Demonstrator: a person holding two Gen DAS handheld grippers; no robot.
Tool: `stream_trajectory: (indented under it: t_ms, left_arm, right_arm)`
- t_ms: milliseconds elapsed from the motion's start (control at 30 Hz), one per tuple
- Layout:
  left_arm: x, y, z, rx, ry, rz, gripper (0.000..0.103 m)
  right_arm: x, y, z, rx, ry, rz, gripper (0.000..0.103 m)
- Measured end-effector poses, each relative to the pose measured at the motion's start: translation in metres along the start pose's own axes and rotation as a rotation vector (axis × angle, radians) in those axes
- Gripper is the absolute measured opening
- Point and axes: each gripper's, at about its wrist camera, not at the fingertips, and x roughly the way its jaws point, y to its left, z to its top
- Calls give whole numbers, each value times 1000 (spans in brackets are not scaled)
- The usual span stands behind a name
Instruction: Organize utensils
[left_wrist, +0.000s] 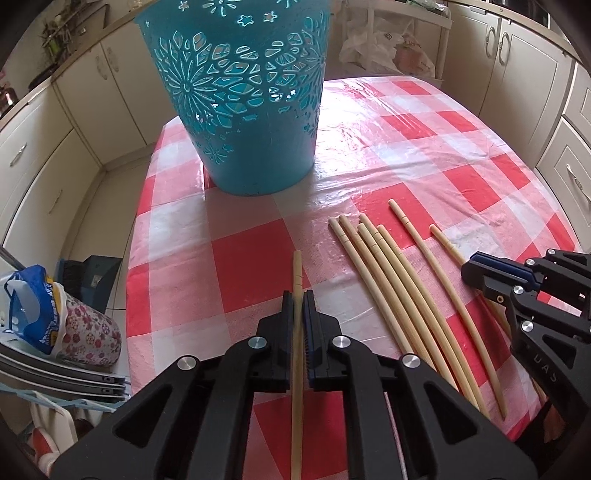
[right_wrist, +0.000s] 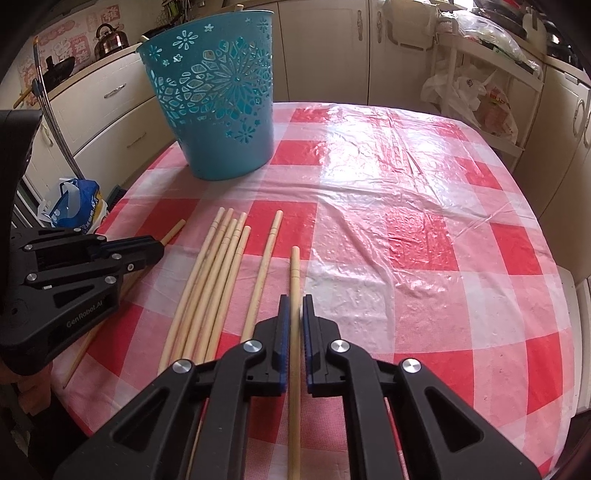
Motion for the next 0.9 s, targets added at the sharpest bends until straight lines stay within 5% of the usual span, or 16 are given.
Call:
stream_trajectory:
  t_ms: [400, 900]
  left_arm:
    - [2, 12, 0, -33, -11, 30, 38]
    - [4, 18, -1, -52, -20, 27, 50]
  right_arm:
    - [-1, 7, -2, -47, -14, -26, 6]
    - [-2, 5, -2, -39, -8, -26, 16]
